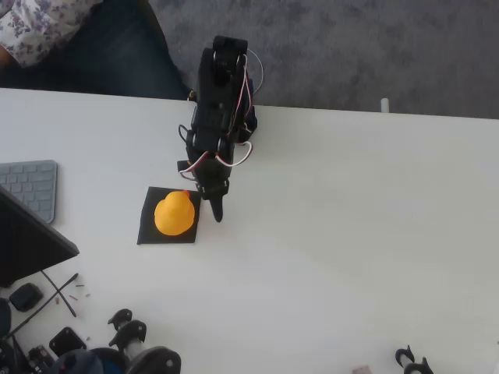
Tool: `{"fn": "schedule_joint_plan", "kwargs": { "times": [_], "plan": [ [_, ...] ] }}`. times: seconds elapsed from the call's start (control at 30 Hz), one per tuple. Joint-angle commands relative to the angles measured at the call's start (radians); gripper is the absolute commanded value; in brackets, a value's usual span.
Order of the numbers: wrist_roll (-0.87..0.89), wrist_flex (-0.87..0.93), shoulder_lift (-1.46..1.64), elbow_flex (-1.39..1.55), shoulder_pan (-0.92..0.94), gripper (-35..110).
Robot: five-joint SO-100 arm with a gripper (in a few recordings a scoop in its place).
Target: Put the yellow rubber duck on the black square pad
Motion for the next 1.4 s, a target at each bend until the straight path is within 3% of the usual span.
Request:
{"fn": "schedule_joint_plan", "kwargs": {
  "times": [0.0, 0.27, 0.73, 0.97, 1.37],
  "plan": [
    [0.018, 0.025, 0.094, -0.009, -0.04, 35],
    [0.117, 0.005, 0.245, -0.002, -0.06, 35],
    [0.278, -0.275, 0.377, 0.146, -0.121, 34],
    [0.365, -0.449, 0.379, 0.347, -0.173, 26],
    [0.399, -0.543, 0.382, 0.449, -0.173, 7]
  ]
}}
